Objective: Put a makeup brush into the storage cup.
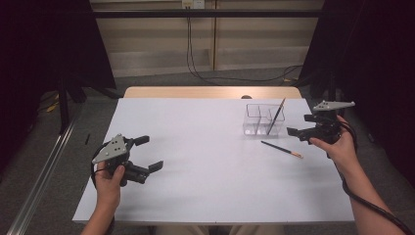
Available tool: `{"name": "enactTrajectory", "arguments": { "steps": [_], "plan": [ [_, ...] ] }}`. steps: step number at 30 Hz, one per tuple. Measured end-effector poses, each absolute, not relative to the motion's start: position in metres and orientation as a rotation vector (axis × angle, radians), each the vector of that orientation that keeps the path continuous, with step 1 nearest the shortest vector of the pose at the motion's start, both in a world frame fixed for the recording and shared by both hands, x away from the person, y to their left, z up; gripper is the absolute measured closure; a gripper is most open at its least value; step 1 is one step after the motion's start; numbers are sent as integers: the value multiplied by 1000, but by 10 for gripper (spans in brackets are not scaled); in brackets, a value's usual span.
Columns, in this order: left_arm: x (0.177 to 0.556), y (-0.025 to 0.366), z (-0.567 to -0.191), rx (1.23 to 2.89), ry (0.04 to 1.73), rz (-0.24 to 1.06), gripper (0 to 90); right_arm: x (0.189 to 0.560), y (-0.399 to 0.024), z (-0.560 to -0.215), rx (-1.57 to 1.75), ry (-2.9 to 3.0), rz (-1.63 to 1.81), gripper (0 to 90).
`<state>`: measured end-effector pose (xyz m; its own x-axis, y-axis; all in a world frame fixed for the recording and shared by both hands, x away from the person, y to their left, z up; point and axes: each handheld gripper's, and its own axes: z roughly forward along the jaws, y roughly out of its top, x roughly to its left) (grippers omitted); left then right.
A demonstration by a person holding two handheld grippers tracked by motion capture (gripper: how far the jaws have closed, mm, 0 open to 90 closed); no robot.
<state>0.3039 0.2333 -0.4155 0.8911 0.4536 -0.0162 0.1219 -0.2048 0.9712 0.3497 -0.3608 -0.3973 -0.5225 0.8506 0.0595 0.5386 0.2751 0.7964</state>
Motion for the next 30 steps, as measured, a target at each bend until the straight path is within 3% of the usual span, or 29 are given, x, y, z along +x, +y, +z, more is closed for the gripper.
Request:
{"name": "enactTrajectory", "arguments": {
  "steps": [30],
  "plan": [
    [304,234,-416,1770,436,318,10,362,-340,-422,1190,2547,722,66]
  ]
}}
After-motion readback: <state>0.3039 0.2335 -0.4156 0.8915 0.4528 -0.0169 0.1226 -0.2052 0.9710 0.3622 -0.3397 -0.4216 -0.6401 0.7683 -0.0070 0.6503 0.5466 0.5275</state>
